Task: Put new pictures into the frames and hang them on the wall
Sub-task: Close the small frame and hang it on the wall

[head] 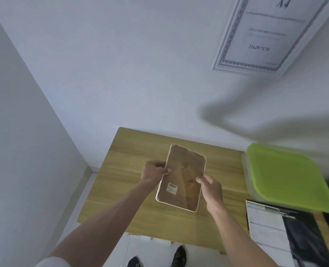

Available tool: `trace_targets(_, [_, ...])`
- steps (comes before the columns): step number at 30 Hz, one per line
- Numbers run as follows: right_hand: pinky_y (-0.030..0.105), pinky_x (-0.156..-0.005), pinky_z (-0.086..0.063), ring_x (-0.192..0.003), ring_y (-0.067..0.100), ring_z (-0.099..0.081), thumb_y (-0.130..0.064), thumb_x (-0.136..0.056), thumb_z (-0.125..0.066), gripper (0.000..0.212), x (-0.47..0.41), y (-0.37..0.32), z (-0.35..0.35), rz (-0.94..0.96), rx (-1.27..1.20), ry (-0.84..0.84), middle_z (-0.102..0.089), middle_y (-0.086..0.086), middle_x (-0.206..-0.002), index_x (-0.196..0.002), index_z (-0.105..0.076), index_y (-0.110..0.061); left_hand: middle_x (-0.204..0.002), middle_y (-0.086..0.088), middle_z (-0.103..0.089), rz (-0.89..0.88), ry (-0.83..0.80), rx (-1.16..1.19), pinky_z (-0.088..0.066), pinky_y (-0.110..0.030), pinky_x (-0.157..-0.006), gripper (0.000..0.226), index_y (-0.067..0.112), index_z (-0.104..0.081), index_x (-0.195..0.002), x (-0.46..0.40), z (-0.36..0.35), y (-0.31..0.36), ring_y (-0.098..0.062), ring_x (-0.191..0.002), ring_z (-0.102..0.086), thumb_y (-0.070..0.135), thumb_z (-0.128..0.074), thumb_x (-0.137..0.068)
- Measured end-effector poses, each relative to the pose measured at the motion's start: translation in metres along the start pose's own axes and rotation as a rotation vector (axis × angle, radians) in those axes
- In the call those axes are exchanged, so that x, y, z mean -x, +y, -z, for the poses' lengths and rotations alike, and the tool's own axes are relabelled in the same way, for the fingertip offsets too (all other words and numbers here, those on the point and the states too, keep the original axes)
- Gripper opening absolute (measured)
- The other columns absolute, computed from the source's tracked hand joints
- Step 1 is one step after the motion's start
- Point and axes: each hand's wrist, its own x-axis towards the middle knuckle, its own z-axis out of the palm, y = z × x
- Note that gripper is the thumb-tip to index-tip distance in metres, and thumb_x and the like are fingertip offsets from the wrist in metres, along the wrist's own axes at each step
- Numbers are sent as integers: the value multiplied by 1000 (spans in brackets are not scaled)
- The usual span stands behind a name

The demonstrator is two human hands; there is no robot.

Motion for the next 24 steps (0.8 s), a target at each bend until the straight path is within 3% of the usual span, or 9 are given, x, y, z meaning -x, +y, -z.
trace_targets(3, [34,-97,-48,-118,20,-60,-24,-92,-63,45,1,-21,16,50,93,43,-63,2,-132,-135,-58,-15,-79,7,-76,-91,-13,18,-56,-22,-65,30,15,-78,-94,14,-10,30,-11,-73,-73,0,-78,-68])
trace_targets(5, [35,-100,-46,-123,20,-57,-28,-93,-63,47,3,-40,26,135,151,65,-58,3,-138,-138,-56,-17,-75,9,-75,-164,-6,17,-58,-22,-62,29,19,-79,-90,27,-20,48,-9,-69,-73,-1,-77,-70])
trace_targets(9, [32,-93,-51,-105,9,-64,-42,-89,-64,44,11,-90,37,295,134,-8,-66,-6,-123,-130,-60,-25,-73,12,-75,-335,-18,-49,-62,-33,-65,30,32,-78,-79,57,-49,74,-11,-68,-73,4,-70,-72])
trace_targets(13, [34,-86,-55,-95,10,-67,-48,-79,-72,43,17,-119,56,338,44,15,-69,-13,-105,-116,-60,-29,-72,13,-74,-507,-13,-117,-59,-36,-66,7,33,-75,-73,90,-90,86,-12,-69,-70,30,-71,-78])
trace_targets(18, [48,-79,-60,-85,25,-73,-20,-72,-76,41,5,-113,125,274,-153,32,-73,2,-99,-111,-63,-15,-88,15,-72,-654,-102,-244,-56,-33,-77,28,37,-74,-96,112,-150,86,0,-84,-66,19,-78,-74])
trace_targets(21, [55,-76,-60,-83,34,-73,-6,-77,-72,35,4,-107,184,312,-197,8,-75,6,-95,-110,-66,-15,-96,16,-73,-681,-154,-314,-55,-31,-85,36,32,-75,-105,128,-189,92,3,-87,-66,35,-81,-69])
trace_targets(24, [57,-77,-59,-87,36,-72,1,-81,-72,35,5,-109,245,370,-247,-14,-76,7,-94,-111,-65,-16,-98,12,-71,-830,-65,-315,-56,-35,-78,42,27,-73,-110,142,-219,109,-5,-83,-67,46,-74,-72])
